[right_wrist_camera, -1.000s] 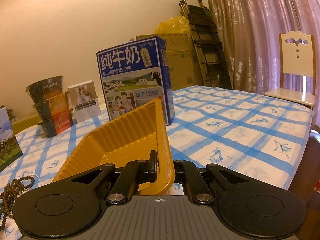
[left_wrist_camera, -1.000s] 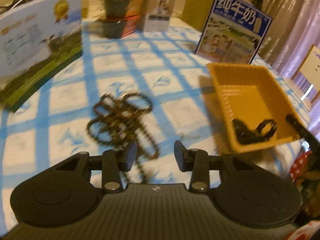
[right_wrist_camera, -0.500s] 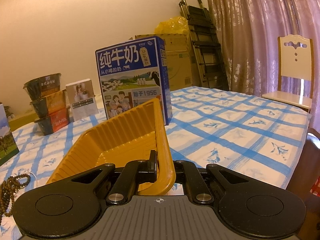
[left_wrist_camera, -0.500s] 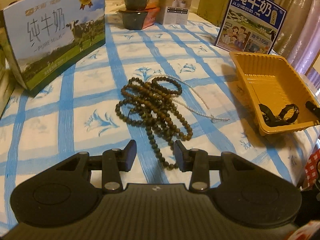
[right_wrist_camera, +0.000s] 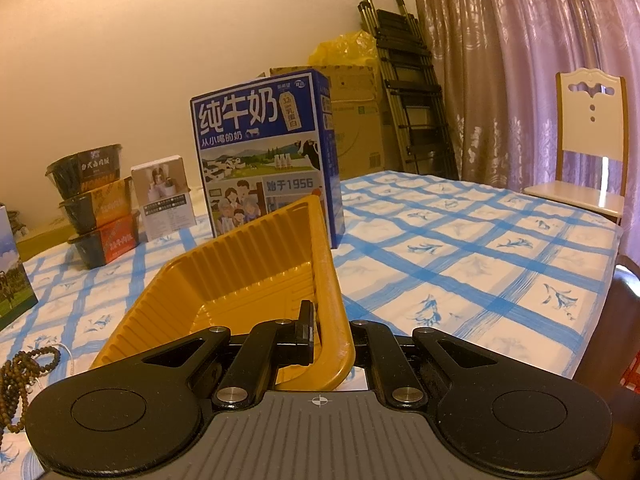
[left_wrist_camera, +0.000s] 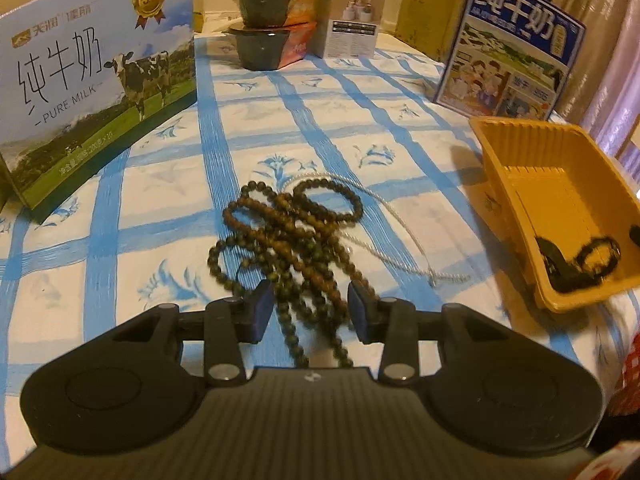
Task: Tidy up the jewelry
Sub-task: 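Reach the left tool to the dark bead pile and grasp a bracelet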
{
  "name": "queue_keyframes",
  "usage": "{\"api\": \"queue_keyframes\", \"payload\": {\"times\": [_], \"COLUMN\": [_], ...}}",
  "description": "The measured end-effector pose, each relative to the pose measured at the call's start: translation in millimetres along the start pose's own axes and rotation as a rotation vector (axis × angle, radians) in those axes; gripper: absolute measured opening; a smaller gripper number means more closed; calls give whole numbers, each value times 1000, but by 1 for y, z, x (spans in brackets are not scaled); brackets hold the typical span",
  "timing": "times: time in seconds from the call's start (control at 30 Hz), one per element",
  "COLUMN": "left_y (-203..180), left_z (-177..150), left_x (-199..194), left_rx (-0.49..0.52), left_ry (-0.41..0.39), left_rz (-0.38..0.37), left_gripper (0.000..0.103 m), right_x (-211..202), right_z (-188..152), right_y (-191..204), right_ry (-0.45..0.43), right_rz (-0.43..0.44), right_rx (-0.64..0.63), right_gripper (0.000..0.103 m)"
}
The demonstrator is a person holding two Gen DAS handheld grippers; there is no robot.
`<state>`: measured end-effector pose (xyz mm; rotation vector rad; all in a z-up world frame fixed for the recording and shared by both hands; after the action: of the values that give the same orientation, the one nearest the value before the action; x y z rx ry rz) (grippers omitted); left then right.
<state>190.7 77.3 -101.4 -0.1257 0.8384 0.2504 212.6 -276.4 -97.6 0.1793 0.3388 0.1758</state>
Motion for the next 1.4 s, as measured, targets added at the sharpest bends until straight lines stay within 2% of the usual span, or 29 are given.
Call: {"api": "queue_keyframes", "payload": {"times": [0.17,0.47,0.53,0.6,0.7,1.0,1.4], "left_y": [1,5,5,6,8,27,47], "left_z": [13,20,20,19,18,33,97], "left_x": [15,43,46,48,45,-1,-81], "left_rx": [-36,-105,-105,-104,-98,-73,-45], "left_ry": [-4,49,53,54,48,-28,-207], "left_rz": [14,22,23,31,26,18,13], "left_gripper": [33,24,21,9,6,6,6], "right_x": [1,3,3,3,3,3,5], "right_z": [-1,-2,-2,-2,-3,-3,-4], "right_y": [0,1,1,1,1,2,2], "right_ry": [1,2,3,3,3,4,4], "right_rz": [1,1,0,0,0,0,0], "right_rx": [1,1,2,2,1,3,4], "right_gripper": [7,7,7,7,7,7,7]}}
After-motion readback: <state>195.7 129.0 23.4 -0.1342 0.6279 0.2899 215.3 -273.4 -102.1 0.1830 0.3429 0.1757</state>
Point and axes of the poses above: each gripper's, at about its wrist camera, not at the fingertips, and x roughly the way its jaws point, y to its left, z to its top, the point moved 3 cm from there along x, roughly the way its jaws point, and after that the axes turned 8 degrees about z, right-handed, at the moved point
